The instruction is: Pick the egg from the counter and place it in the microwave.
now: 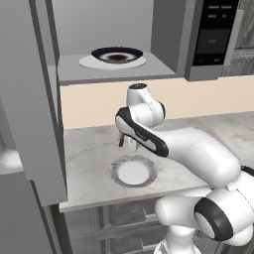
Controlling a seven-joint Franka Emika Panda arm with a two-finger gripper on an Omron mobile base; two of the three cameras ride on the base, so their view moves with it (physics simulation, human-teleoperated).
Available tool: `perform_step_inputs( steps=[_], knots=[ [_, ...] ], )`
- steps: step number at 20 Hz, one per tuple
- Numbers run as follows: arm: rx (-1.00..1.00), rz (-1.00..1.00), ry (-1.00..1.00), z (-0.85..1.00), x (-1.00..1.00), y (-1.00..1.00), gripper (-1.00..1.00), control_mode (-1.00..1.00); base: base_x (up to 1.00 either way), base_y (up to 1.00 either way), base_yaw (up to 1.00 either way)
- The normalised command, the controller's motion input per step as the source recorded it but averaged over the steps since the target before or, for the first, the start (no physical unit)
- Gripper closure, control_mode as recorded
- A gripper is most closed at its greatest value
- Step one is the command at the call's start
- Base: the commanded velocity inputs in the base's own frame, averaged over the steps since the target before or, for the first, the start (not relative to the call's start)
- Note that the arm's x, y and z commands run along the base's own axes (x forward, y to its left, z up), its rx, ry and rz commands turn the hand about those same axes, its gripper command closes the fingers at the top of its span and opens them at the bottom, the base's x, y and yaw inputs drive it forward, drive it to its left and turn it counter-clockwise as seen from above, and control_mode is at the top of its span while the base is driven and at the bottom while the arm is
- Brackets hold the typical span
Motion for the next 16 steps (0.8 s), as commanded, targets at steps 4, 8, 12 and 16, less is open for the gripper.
perform_step_inputs(
  steps=[4,8,12,16],
  knots=[
    [0.08,-0.10,-0.41,1.00,0.00,0.00,1.00,-1.00,0.00,0.00,0.00],
    [0.09,-0.14,-0.36,1.00,0.03,0.00,1.00,-1.00,0.00,0.00,0.00],
    [0.09,-0.20,-0.26,1.00,0.12,0.00,1.00,-1.00,0.00,0.00,0.00],
    [0.08,-0.19,-0.24,1.00,0.27,0.00,1.00,-1.00,0.00,0.00,0.00]
  ],
)
